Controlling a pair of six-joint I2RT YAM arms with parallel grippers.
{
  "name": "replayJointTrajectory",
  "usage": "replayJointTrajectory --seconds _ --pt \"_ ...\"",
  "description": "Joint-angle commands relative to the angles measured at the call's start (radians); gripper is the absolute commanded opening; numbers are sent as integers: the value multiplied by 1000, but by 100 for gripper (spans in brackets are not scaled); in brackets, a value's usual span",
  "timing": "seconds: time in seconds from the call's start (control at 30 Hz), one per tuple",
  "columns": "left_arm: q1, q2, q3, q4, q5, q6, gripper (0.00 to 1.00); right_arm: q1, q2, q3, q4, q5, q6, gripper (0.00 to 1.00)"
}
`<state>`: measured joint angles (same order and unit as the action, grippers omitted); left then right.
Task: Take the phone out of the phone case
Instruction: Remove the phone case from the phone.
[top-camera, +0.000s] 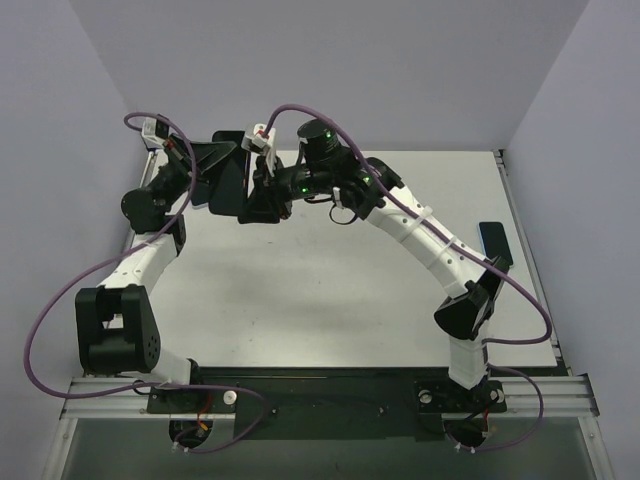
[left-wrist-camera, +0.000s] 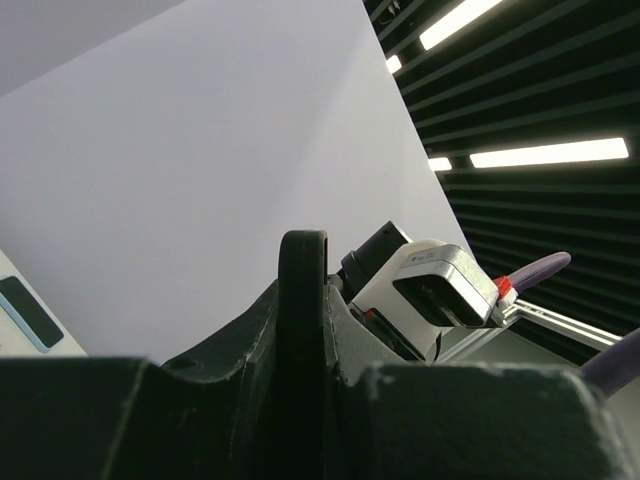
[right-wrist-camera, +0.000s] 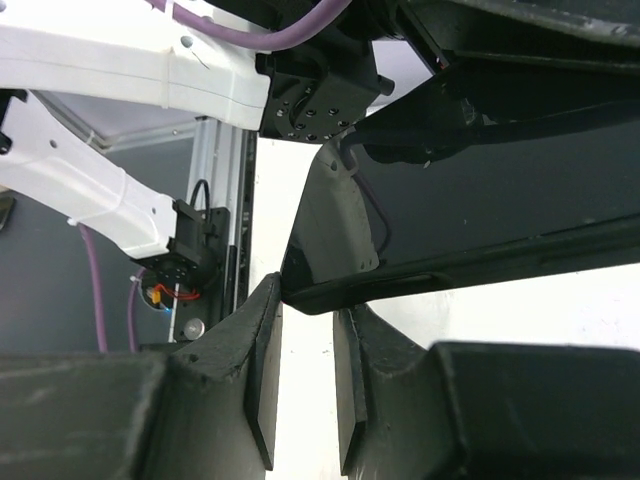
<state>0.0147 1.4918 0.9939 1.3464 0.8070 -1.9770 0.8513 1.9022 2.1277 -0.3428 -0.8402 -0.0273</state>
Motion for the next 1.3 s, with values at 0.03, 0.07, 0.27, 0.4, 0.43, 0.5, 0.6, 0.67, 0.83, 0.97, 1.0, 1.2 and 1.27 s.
replayJointTrajectory --seconds 0.03,0.07,0.27,0.4,0.43,0.5,0.6,0.67,0.83,0.97,1.0,1.2,1.27 --pt "-88 -22 -20 149 46 -508 0 72 46 81 185 125 -206 0" --pt "-90 -24 -23 145 47 -507 0 78 46 81 185 127 -207 0" --pt "-107 -31 -35 139 41 -505 0 92 35 77 195 204 -229 0" --pt "-116 -34 -43 140 37 -503 0 92 40 75 225 237 -208 0" --pt "-119 -36 -44 140 31 -503 0 91 44 77 232 245 -201 0" --pt "-122 -39 -49 142 29 -505 0 88 52 81 243 280 -172 0" --pt "-128 -47 -58 145 18 -511 0 86 49 52 272 357 -145 0" --pt "-131 -48 -58 157 11 -522 0 83 38 5 317 421 -137 0" --pt "-133 -51 -58 192 -14 -557 0 78 34 -87 352 610 -224 0" --pt "-133 -62 -43 185 -23 -565 0 72 72 -90 307 690 -263 0" --pt "-133 -64 -40 181 -22 -563 0 65 75 -98 312 700 -263 0" --pt "-133 -87 -43 177 -31 -566 0 31 66 -176 375 727 -220 0" --pt "-131 -90 -41 174 -35 -565 0 8 57 -201 398 675 -169 0"
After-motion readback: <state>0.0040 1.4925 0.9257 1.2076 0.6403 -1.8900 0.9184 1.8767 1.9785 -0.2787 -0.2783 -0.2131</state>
